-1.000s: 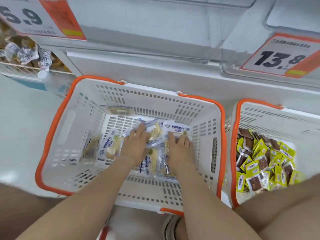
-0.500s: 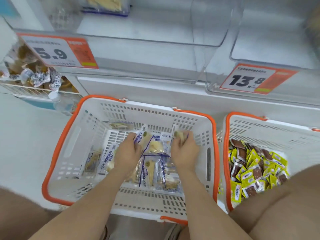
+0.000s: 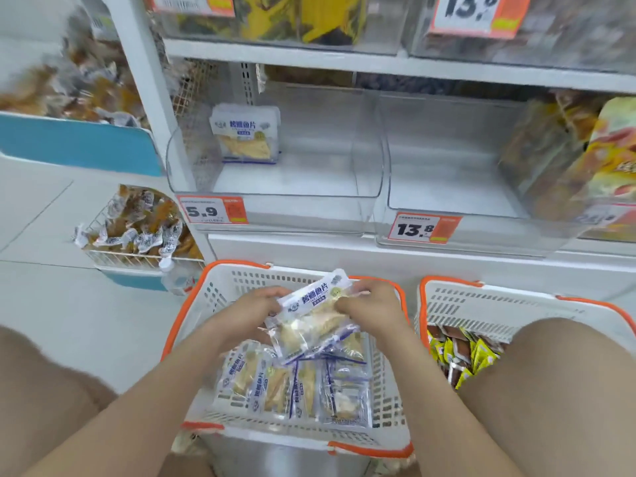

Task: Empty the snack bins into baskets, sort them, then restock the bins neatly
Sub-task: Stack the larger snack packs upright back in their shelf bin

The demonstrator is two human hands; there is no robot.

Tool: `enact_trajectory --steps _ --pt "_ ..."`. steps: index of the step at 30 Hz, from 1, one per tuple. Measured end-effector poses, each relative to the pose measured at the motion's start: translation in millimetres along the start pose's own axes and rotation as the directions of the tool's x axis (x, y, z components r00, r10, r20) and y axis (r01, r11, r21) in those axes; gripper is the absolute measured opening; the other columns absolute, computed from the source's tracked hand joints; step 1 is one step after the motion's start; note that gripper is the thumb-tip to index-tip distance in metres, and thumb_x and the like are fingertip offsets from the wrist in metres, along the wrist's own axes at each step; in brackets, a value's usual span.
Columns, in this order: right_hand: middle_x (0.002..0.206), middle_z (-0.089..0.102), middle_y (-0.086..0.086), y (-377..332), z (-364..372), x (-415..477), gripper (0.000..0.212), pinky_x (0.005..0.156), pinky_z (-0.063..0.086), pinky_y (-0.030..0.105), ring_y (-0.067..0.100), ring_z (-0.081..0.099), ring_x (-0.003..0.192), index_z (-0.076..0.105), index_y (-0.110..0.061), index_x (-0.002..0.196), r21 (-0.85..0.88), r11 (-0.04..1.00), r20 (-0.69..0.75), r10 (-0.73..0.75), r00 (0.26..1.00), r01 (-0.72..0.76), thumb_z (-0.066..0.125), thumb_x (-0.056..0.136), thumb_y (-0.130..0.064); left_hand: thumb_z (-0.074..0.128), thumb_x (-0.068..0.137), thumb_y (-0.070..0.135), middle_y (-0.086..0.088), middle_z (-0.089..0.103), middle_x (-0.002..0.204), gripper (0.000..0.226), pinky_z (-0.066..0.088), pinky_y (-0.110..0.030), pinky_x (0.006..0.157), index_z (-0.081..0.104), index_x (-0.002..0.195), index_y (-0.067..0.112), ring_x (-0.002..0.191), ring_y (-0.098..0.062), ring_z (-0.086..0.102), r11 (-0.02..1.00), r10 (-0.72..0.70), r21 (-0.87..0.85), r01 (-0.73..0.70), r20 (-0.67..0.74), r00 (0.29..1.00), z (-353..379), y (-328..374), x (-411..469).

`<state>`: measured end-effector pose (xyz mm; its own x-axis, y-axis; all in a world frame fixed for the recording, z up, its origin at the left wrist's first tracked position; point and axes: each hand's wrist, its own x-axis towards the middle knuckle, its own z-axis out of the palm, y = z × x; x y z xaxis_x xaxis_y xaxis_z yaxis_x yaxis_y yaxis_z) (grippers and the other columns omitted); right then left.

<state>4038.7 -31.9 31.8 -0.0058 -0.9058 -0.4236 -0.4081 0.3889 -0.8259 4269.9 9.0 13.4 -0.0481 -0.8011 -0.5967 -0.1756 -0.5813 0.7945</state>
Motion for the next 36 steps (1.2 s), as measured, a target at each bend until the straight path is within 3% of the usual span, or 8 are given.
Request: enact_trajectory --steps 4,11,14,17,21,24,30,36 --pt "0.078 0.064 -0.002 -25.7 -16.2 -29.5 0.031 0.046 0.038 0.015 0.010 0.057 0.065 0.065 -0.011 0.079 -0.278 0.952 0.010 -0.132 0.991 0.129 0.088 0.072 -0.032 0.063 0.097 0.061 0.010 0.063 0.139 0.045 0.062 -0.046 0.091 0.066 0.133 0.035 0.123 -0.018 0.065 0.996 0.093 -0.007 -0.092 0.085 0.992 -1.7 37.6 -40.6" --pt "0.105 0.070 -0.012 -58.5 -22.9 -69.8 0.070 0.075 0.057 0.028 0.008 0.068 0.091 0.034 -0.035 0.139 -0.109 0.929 0.146 -0.337 0.930 0.354 0.081 0.087 -0.032 0.080 0.092 0.019 0.002 0.077 0.110 0.031 0.061 -0.034 0.085 0.070 0.120 0.030 0.099 -0.022 0.074 0.864 0.427 0.251 -0.435 0.091 0.900 -14.3 92.6 -85.0" --pt "0.109 0.075 -0.008 -74.6 -26.8 -72.3 0.051 0.088 0.060 0.045 0.015 0.073 0.097 0.047 -0.040 0.131 -0.002 0.892 0.264 -0.436 0.860 0.453 0.077 0.093 -0.025 0.078 0.094 0.019 0.005 0.076 0.112 0.035 0.061 -0.036 0.089 0.067 0.125 0.030 0.101 -0.015 0.073 0.798 0.505 0.317 -0.512 0.112 0.856 -28.3 115.9 -100.8" --pt "0.116 0.074 -0.010 -98.3 -26.6 -72.1 0.037 0.087 0.058 0.036 0.009 0.073 0.102 0.053 -0.030 0.126 0.139 0.862 0.284 -0.506 0.814 0.487 0.073 0.098 -0.017 0.081 0.091 0.030 0.003 0.072 0.112 0.041 0.061 -0.031 0.083 0.062 0.127 0.034 0.091 -0.009 0.070 0.717 0.629 0.368 -0.592 0.024 0.777 -46.6 130.5 -103.2" --pt "0.115 0.074 -0.007 -141.2 -6.7 -44.2 0.037 0.093 0.058 0.031 0.006 0.072 0.104 0.055 -0.021 0.127 0.256 0.756 -0.093 -0.602 0.793 0.603 0.069 0.097 -0.004 0.075 0.093 0.034 0.007 0.062 0.109 0.025 0.055 -0.030 0.085 0.064 0.116 0.033 0.095 -0.008 0.061 0.623 0.782 0.557 -0.549 -0.444 0.436 -75.4 139.3 -83.0" --pt "0.116 0.071 -0.011 -176.4 9.1 1.3 0.039 0.091 0.056 0.026 0.003 0.070 0.104 0.055 -0.025 0.122 0.190 0.688 -0.306 -0.636 0.708 0.700 0.071 0.094 -0.003 0.065 0.087 0.013 0.008 0.053 0.100 0.016 0.047 -0.043 0.094 0.063 0.098 0.024 0.097 -0.017 0.054 0.723 0.670 0.534 -0.439 -0.696 0.257 -94.8 143.8 -62.3" --pt "0.111 0.073 -0.002 -217.8 58.7 107.8 0.033 0.094 0.052 0.046 0.034 0.062 0.113 0.057 -0.024 0.118 -0.379 0.711 -0.111 -0.670 0.734 0.592 0.074 0.089 -0.019 0.071 0.082 0.012 -0.001 0.046 0.117 0.044 0.043 -0.052 0.104 0.043 0.114 0.025 0.116 -0.031 0.048 0.883 0.410 0.288 -0.372 -0.858 0.308 -119.3 150.1 -23.7" --pt "0.120 0.068 0.008 -245.1 105.9 154.8 0.036 0.083 0.048 0.035 0.035 0.063 0.113 0.055 -0.019 0.123 -0.469 0.768 -0.069 -0.525 0.849 0.437 0.071 0.091 -0.019 0.069 0.087 0.006 0.002 0.055 0.115 0.046 0.054 -0.047 0.095 0.048 0.118 0.031 0.105 -0.023 0.060 0.881 0.302 0.106 -0.462 -0.876 0.377 -126.9 145.3 -7.7"
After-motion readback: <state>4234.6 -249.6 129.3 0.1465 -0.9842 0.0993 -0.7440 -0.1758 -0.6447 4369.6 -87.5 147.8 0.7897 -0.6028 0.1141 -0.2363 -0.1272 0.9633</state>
